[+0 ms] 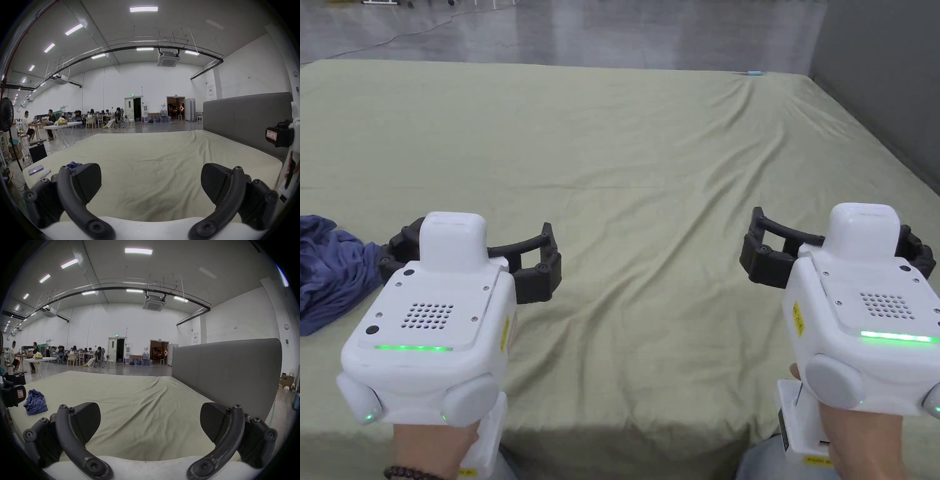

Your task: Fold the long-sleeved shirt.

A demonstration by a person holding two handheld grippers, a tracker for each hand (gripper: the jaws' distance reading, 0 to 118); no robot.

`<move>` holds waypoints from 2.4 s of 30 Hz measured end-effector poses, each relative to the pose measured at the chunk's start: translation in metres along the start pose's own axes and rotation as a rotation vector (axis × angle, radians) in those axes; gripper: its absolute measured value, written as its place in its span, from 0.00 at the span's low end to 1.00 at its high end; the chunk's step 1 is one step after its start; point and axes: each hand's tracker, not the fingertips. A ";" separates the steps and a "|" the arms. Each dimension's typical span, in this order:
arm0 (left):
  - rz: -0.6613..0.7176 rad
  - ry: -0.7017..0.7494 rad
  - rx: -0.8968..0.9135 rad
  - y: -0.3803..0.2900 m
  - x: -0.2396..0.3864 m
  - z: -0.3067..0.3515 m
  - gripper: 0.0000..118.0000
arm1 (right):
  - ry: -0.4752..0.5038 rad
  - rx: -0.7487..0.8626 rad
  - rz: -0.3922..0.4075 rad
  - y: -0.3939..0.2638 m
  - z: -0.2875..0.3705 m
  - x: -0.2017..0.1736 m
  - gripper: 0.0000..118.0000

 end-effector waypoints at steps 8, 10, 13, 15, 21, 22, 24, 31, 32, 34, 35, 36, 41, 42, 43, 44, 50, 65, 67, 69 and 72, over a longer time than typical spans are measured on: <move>0.008 0.011 -0.015 -0.002 -0.001 0.000 0.99 | 0.006 0.006 0.004 0.000 0.002 -0.003 1.00; 0.016 0.030 -0.028 -0.001 0.000 0.003 0.87 | 0.015 -0.011 -0.007 0.000 0.003 -0.002 0.93; -0.030 0.049 -0.022 -0.002 0.004 0.003 0.00 | 0.003 -0.033 0.025 0.000 0.000 -0.003 0.00; -0.042 0.015 -0.020 -0.002 0.006 0.003 0.00 | -0.003 -0.041 0.022 -0.011 0.006 -0.008 0.00; -0.015 0.048 -0.011 0.002 0.001 0.003 0.00 | 0.012 -0.027 0.012 0.004 0.002 -0.011 0.00; -0.017 0.060 -0.008 0.003 -0.004 0.003 0.00 | 0.025 -0.022 0.007 0.006 0.001 -0.016 0.00; -0.013 0.094 0.000 0.008 -0.017 0.007 0.00 | 0.069 -0.013 -0.004 0.009 -0.004 -0.031 0.00; -0.025 0.332 0.017 0.024 -0.091 0.043 0.00 | 0.323 0.031 -0.011 0.021 -0.014 -0.129 0.00; -0.026 0.369 0.016 0.025 -0.101 0.051 0.00 | 0.361 0.031 -0.019 0.022 -0.015 -0.144 0.00; -0.042 0.447 0.017 0.027 -0.121 0.067 0.00 | 0.460 0.029 -0.035 0.023 -0.013 -0.179 0.00; -0.053 0.492 0.012 0.027 -0.132 0.075 0.00 | 0.516 0.026 -0.039 0.023 -0.010 -0.197 0.00; -0.064 0.526 -0.004 0.028 -0.141 0.082 0.00 | 0.569 0.028 -0.041 0.023 -0.006 -0.212 0.00; -0.022 0.604 -0.067 0.024 -0.168 0.097 0.00 | 0.673 0.009 -0.046 0.020 0.003 -0.252 0.00; 0.010 0.592 -0.093 0.023 -0.172 0.095 0.00 | 0.679 0.008 -0.044 0.019 0.003 -0.254 0.00; 0.039 0.568 -0.123 0.024 -0.175 0.088 0.00 | 0.691 0.008 -0.039 0.018 0.003 -0.254 0.00; 0.057 0.540 -0.158 0.025 -0.179 0.081 0.00 | 0.704 0.008 -0.028 0.017 0.003 -0.254 0.00; 0.256 0.392 -0.503 0.032 -0.220 -0.016 0.65 | 0.683 -0.027 -0.023 0.008 -0.012 -0.249 0.00; 0.403 0.374 -0.908 -0.095 -0.339 -0.239 0.46 | 0.627 -0.169 0.064 -0.030 -0.079 -0.252 0.00; 0.417 0.419 -0.938 -0.103 -0.339 -0.243 0.15 | 0.614 -0.188 0.064 -0.034 -0.085 -0.250 0.00; 0.391 0.417 -0.950 -0.099 -0.334 -0.240 0.05 | 0.608 -0.207 0.056 -0.037 -0.089 -0.249 0.00; 0.375 0.320 -0.890 -0.077 -0.321 -0.235 0.05 | 0.601 -0.211 0.048 -0.040 -0.089 -0.243 0.00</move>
